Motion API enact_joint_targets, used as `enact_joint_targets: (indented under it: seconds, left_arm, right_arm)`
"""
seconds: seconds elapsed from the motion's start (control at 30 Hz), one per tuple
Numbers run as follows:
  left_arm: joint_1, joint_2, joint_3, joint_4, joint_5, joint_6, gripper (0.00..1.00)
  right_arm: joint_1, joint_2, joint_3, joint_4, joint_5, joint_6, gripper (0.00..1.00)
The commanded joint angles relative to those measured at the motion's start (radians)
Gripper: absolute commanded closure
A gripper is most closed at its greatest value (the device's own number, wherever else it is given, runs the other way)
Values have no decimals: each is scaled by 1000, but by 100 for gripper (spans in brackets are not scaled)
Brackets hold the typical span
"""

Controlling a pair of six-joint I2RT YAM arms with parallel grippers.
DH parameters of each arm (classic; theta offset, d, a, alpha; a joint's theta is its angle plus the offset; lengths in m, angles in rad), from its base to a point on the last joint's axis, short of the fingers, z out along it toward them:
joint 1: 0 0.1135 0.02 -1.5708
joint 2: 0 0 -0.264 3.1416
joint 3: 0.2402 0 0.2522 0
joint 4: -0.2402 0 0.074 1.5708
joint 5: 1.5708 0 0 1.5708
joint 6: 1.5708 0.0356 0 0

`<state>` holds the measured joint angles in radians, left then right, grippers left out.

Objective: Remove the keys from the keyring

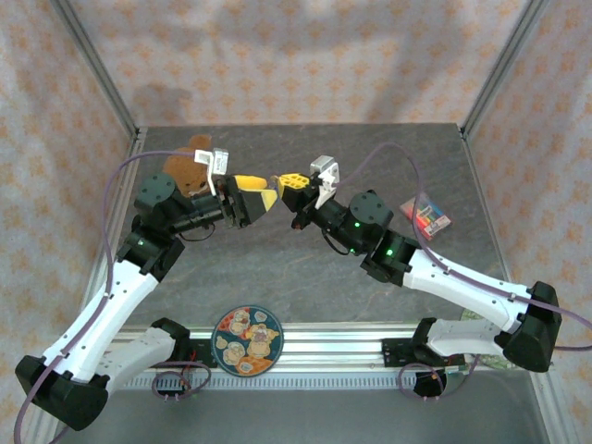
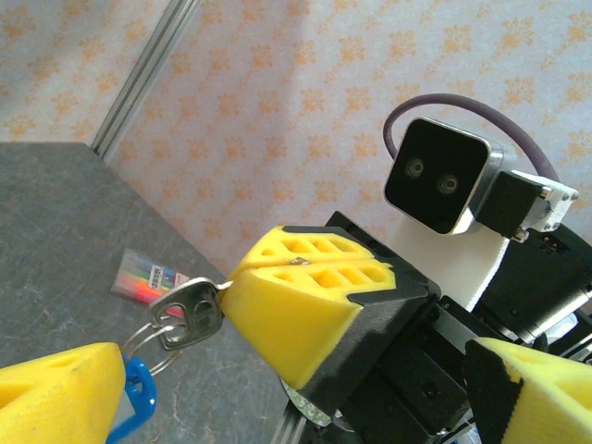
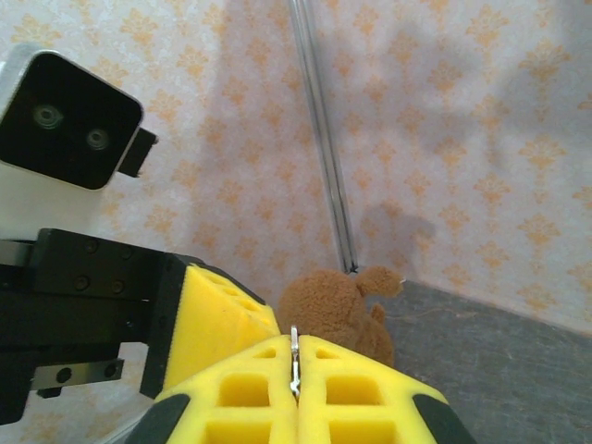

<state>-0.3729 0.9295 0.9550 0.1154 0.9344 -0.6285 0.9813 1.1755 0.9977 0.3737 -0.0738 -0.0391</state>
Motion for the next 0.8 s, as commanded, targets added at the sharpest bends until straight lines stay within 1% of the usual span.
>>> enact_joint_targets:
  seconds: [0.0, 0.1, 0.27, 0.3, 0.37, 0.5, 0.57, 0.7, 0.77]
  left_arm:
    - [-1, -17, 22, 21, 0, -3, 7]
    - [-3, -18, 20, 2, -11, 12, 7]
    - [-1, -37, 35, -102, -81, 90, 5]
    - [-1, -40, 34, -113, -94, 116, 5]
    - [-1, -44, 31, -115, -106, 120, 5]
    - [-1, -22, 24, -63, -66, 88, 5]
    - [-2, -15, 25, -37, -43, 45, 6]
    - [-3, -14, 33, -31, -30, 35, 6]
    - [-2, -12, 36, -30, -18, 31, 6]
  right_arm:
    - [9, 4, 24, 43, 37, -23, 100]
    - [9, 27, 29, 48, 23, -18, 100]
    - [9, 14, 21, 55, -30, -6, 100]
    - [9, 14, 21, 51, -35, 1, 100]
    - [8, -16, 16, 49, -37, 6, 100]
    - [9, -15, 23, 48, -56, 9, 100]
    - [9, -3, 30, 55, -57, 8, 100]
    - [9, 4, 43, 60, -61, 6, 100]
    - [9, 31, 45, 67, -54, 7, 100]
